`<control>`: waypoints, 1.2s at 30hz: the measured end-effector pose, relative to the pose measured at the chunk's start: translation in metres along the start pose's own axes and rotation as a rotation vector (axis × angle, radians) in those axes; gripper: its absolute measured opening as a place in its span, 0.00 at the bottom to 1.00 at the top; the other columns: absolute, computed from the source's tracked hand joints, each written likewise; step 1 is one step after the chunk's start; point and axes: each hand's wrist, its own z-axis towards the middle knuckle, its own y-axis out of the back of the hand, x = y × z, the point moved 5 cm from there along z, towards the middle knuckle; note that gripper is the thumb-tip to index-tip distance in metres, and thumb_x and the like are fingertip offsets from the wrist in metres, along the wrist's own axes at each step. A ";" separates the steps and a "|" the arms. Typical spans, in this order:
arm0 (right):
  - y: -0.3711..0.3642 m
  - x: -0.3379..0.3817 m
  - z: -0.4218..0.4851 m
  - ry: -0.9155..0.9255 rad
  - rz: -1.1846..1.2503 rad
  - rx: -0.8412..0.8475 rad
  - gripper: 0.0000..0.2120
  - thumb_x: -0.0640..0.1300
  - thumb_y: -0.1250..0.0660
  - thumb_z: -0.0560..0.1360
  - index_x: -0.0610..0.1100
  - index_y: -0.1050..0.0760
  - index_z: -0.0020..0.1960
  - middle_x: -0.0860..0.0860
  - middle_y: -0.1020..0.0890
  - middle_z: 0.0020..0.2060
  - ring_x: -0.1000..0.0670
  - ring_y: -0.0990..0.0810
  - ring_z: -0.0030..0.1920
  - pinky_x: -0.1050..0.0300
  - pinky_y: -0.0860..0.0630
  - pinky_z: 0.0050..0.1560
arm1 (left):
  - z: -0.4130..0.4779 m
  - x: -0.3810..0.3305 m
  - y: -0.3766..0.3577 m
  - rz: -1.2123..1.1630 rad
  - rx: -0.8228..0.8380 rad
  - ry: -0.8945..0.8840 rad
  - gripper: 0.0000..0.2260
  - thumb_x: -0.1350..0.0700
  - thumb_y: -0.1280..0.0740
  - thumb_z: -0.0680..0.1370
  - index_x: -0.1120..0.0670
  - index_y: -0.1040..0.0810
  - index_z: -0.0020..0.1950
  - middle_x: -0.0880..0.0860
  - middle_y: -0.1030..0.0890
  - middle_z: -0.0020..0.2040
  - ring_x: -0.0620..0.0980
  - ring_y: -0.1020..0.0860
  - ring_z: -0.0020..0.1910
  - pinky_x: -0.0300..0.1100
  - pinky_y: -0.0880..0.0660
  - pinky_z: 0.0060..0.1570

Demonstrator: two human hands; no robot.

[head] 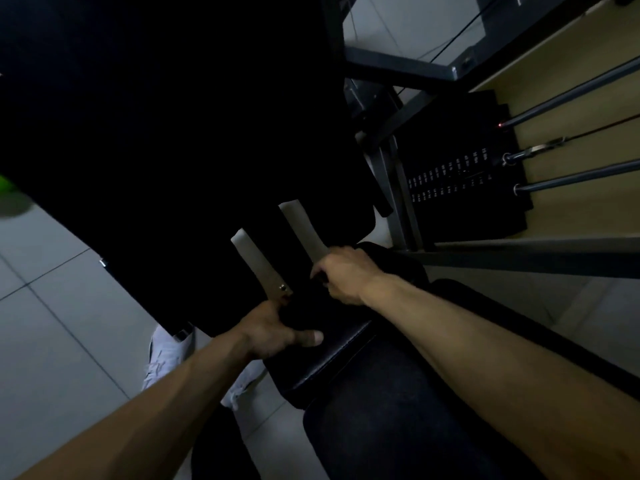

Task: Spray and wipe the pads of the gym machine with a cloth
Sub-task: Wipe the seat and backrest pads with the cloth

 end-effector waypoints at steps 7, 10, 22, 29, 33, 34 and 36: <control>0.014 -0.034 0.007 -0.246 -0.022 -0.079 0.21 0.46 0.30 0.78 0.54 0.23 0.71 0.43 0.24 0.65 0.40 0.25 0.65 0.50 0.28 0.61 | -0.001 -0.001 0.003 -0.005 0.004 0.020 0.29 0.45 0.17 0.66 0.45 0.22 0.63 0.42 0.18 0.54 0.40 0.20 0.52 0.34 0.24 0.57; -0.002 0.011 0.019 -0.194 0.029 -0.012 0.21 0.46 0.31 0.79 0.51 0.24 0.71 0.43 0.24 0.67 0.40 0.25 0.66 0.53 0.28 0.60 | -0.002 0.003 0.002 -0.025 -0.001 0.015 0.38 0.40 0.16 0.62 0.48 0.22 0.69 0.45 0.17 0.59 0.44 0.18 0.57 0.42 0.23 0.64; 0.017 -0.031 -0.001 -0.348 -0.075 -0.118 0.20 0.44 0.29 0.77 0.51 0.22 0.68 0.43 0.24 0.63 0.39 0.25 0.63 0.48 0.28 0.61 | -0.020 0.005 -0.001 0.014 -0.094 0.018 0.50 0.29 0.21 0.60 0.49 0.31 0.76 0.46 0.21 0.66 0.45 0.22 0.60 0.35 0.26 0.56; -0.018 0.063 -0.010 0.091 0.028 0.056 0.19 0.44 0.32 0.79 0.55 0.21 0.69 0.44 0.24 0.63 0.40 0.23 0.64 0.47 0.25 0.62 | -0.029 0.020 0.001 -0.103 -0.026 -0.054 0.38 0.41 0.16 0.63 0.45 0.24 0.70 0.41 0.17 0.60 0.39 0.19 0.58 0.30 0.24 0.55; 0.015 -0.015 -0.023 -0.072 -0.007 -0.046 0.20 0.42 0.30 0.78 0.56 0.21 0.68 0.45 0.25 0.64 0.40 0.23 0.64 0.46 0.24 0.64 | -0.033 0.023 0.003 -0.130 0.049 -0.030 0.30 0.51 0.16 0.65 0.49 0.22 0.65 0.41 0.18 0.57 0.34 0.18 0.53 0.31 0.22 0.58; 0.023 -0.038 -0.024 -0.150 -0.031 -0.090 0.20 0.41 0.30 0.78 0.55 0.21 0.68 0.45 0.25 0.65 0.39 0.23 0.63 0.46 0.24 0.63 | -0.032 0.022 0.003 -0.129 0.047 -0.028 0.30 0.51 0.16 0.66 0.49 0.24 0.63 0.39 0.19 0.56 0.34 0.19 0.51 0.26 0.23 0.54; 0.028 -0.053 -0.026 -0.243 -0.063 -0.148 0.19 0.40 0.30 0.78 0.52 0.20 0.68 0.45 0.24 0.66 0.39 0.24 0.63 0.48 0.25 0.61 | -0.031 0.020 0.003 -0.130 0.037 -0.034 0.29 0.53 0.17 0.67 0.46 0.29 0.62 0.35 0.24 0.54 0.30 0.24 0.48 0.19 0.28 0.44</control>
